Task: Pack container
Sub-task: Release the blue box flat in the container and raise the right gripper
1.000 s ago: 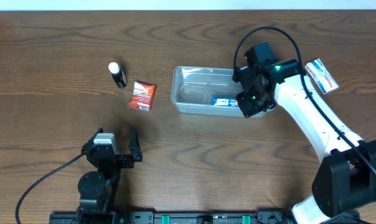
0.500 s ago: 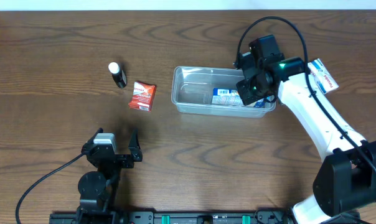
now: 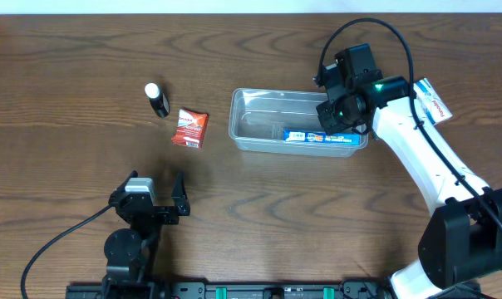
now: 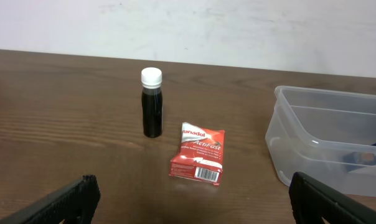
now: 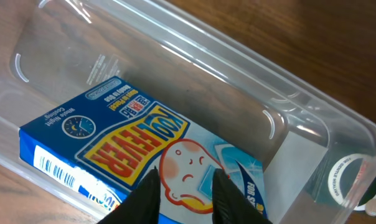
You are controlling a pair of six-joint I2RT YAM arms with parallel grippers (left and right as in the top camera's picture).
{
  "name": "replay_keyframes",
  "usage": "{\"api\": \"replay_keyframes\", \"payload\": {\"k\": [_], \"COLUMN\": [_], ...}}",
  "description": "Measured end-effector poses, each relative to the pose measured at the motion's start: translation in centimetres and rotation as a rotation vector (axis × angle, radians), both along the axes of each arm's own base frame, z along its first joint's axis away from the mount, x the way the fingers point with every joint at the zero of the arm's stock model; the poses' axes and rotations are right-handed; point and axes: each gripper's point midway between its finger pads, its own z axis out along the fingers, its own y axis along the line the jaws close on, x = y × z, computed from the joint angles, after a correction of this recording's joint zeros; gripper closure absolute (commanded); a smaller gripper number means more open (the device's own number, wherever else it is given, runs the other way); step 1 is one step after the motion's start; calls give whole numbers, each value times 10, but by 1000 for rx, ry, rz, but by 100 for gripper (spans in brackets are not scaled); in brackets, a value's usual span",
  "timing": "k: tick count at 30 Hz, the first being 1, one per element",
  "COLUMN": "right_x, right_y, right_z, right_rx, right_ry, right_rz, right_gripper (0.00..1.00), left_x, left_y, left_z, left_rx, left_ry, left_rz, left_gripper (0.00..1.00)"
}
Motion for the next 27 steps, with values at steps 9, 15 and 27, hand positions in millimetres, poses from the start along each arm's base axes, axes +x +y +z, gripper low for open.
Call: {"api": "replay_keyframes", "payload": {"k": [9, 15, 27], "right_x": [-32, -49, -26], "right_y": [-9, -12, 0], "right_z": [-11, -15, -9], "right_rx": [-36, -41, 20], "right_ry": [143, 217, 124], "right_rz": [-21, -36, -26], "right_gripper": [99, 99, 99], "left_x": [0, 0, 0], "left_y": [0, 0, 0], "left_z": [0, 0, 0], "left_rx": [0, 0, 0], "left_ry": [0, 0, 0], "left_rz": [0, 0, 0], "left_gripper": [2, 2, 2]}}
